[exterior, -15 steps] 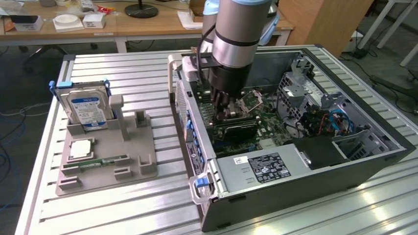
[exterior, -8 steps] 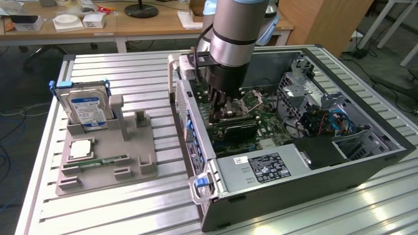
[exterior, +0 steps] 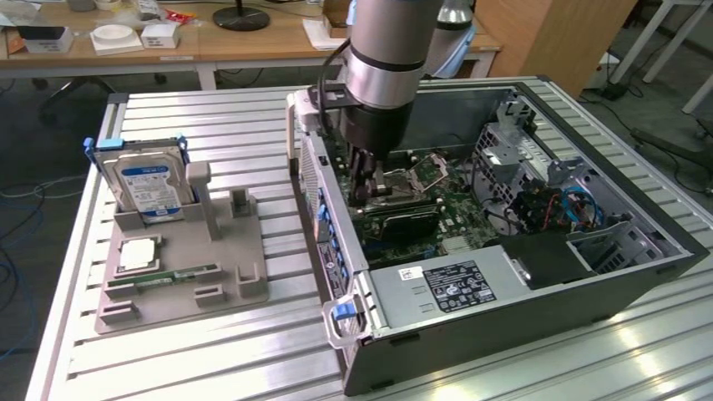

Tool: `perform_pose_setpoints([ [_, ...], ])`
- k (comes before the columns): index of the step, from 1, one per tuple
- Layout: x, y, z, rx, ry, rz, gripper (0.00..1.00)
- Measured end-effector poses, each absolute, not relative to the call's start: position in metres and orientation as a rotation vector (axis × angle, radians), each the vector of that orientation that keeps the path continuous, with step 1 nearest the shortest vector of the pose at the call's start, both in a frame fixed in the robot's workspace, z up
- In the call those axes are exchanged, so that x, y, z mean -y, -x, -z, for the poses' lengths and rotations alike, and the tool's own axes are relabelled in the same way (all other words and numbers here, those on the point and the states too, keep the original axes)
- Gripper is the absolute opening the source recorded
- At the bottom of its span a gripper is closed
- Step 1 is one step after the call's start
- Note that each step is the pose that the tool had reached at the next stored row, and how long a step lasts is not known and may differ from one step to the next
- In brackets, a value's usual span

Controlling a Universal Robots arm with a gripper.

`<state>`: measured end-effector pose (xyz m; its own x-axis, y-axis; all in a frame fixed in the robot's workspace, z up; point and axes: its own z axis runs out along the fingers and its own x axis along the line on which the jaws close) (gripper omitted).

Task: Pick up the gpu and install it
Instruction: 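Press down on the gpu until it lock into place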

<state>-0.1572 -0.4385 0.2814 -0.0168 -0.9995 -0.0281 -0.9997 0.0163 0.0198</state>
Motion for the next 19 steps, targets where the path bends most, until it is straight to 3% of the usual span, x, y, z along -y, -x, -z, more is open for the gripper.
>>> perform_pose_setpoints([
  [19, 0.44, 0.174, -0.282, -2.235, 2.199, -0.042, 0.1],
])
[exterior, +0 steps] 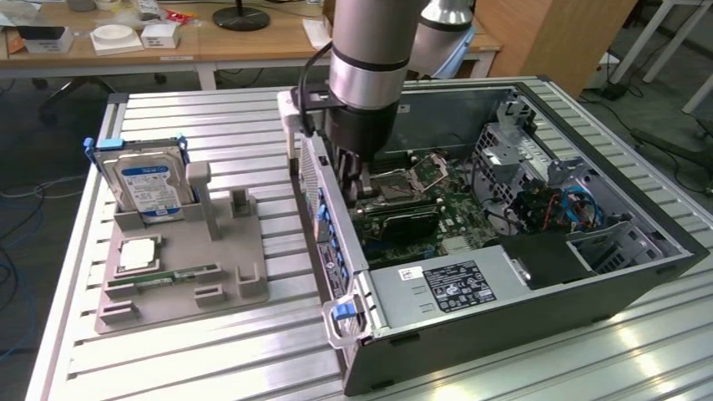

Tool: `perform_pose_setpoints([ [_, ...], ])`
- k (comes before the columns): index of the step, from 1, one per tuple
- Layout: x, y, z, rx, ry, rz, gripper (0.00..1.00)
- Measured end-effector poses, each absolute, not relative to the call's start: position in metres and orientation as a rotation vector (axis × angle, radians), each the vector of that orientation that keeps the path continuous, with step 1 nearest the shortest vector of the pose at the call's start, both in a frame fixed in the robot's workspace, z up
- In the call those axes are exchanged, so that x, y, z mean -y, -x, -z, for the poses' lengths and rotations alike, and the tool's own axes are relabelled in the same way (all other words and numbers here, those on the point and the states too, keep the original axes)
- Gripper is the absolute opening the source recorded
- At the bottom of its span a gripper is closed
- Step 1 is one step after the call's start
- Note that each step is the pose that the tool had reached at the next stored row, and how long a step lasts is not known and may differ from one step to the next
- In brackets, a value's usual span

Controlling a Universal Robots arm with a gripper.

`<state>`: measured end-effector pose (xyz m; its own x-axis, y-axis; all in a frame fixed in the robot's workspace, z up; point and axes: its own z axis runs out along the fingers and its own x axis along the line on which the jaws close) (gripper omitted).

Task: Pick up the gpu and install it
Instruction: 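Press down on the gpu until it lock into place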

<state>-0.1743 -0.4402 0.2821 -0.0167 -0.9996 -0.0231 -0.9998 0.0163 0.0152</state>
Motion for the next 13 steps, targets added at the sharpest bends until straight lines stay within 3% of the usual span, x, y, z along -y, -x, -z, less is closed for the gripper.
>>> perform_pose_setpoints([
  [13, 0.4457, 0.1768, -0.2781, -2.235, 2.199, -0.042, 0.1],
])
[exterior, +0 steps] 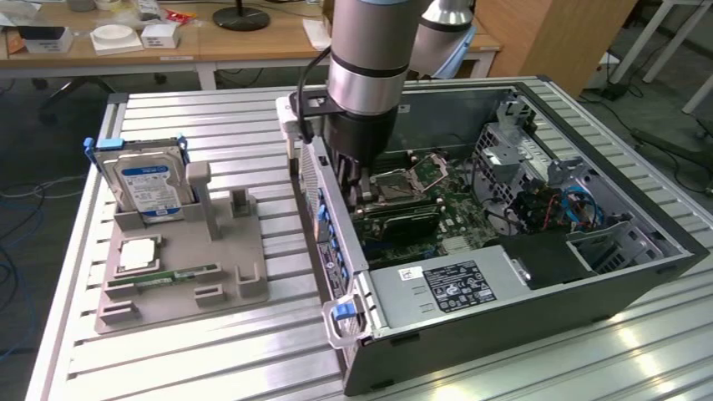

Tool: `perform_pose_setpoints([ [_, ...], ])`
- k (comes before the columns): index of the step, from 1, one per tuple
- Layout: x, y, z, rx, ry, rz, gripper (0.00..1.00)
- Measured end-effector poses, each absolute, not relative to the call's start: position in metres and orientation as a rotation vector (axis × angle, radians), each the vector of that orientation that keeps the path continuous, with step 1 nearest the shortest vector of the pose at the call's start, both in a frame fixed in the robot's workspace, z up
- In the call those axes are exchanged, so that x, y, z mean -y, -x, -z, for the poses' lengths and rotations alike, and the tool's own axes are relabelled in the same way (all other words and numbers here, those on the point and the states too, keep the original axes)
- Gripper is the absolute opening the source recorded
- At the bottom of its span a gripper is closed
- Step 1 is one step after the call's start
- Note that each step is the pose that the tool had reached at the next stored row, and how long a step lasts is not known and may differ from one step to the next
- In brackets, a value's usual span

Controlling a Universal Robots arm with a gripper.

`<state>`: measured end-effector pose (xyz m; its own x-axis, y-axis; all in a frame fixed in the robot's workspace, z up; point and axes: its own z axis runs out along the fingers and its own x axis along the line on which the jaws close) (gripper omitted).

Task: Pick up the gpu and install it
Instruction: 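Press down on the gpu until it lock into place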

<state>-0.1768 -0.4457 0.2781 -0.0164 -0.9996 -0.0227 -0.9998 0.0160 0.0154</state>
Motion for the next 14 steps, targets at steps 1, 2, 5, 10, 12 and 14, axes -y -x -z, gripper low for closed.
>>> perform_pose_setpoints([
  [1, 0.4456, 0.1768, -0.2776, -2.235, 2.199, -0.042, 0.1],
  [2, 0.4456, 0.1768, -0.2775, -2.235, 2.199, -0.042, 0.1],
  [5, 0.4455, 0.1767, -0.2787, -2.234, 2.199, -0.043, 0.1],
  [10, 0.4455, 0.1748, -0.283, -2.234, 2.201, -0.042, 0.1],
  [12, 0.4453, 0.1741, -0.2837, -2.234, 2.202, -0.041, 0.1],
  [14, 0.4448, 0.1727, -0.2836, -2.232, 2.204, -0.04, 0.1],
])
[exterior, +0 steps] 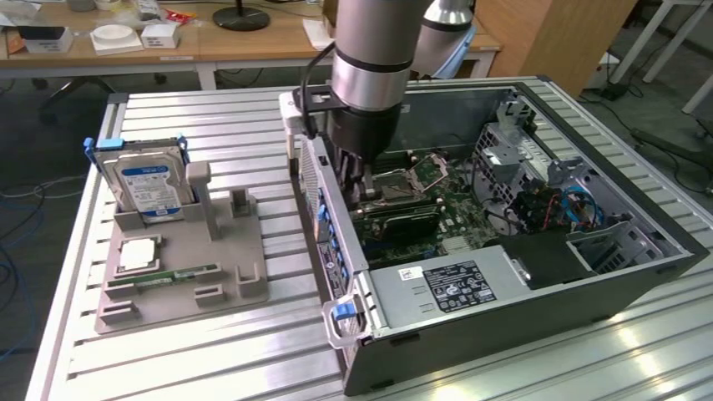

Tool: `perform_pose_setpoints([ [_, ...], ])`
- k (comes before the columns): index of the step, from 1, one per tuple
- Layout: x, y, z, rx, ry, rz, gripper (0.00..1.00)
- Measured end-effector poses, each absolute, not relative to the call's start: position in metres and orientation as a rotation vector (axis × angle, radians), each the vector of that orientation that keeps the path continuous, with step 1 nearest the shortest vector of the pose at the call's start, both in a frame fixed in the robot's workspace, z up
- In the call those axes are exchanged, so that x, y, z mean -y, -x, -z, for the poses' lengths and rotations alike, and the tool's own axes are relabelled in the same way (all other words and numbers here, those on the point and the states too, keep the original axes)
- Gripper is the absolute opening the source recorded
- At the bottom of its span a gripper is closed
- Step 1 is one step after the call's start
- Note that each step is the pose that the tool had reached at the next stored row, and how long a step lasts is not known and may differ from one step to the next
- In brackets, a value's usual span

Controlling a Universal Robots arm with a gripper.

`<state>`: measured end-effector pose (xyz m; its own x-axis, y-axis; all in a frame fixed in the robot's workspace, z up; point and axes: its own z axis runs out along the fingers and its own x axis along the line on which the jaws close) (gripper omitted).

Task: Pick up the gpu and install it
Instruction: 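Press down on the gpu until it lock into place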

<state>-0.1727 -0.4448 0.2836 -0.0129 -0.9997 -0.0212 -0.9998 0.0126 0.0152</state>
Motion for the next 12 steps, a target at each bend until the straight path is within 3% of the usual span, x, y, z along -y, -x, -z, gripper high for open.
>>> perform_pose_setpoints([
  [12, 0.4444, 0.1702, -0.2906, -2.241, 2.226, -0.007, 0.1],
])
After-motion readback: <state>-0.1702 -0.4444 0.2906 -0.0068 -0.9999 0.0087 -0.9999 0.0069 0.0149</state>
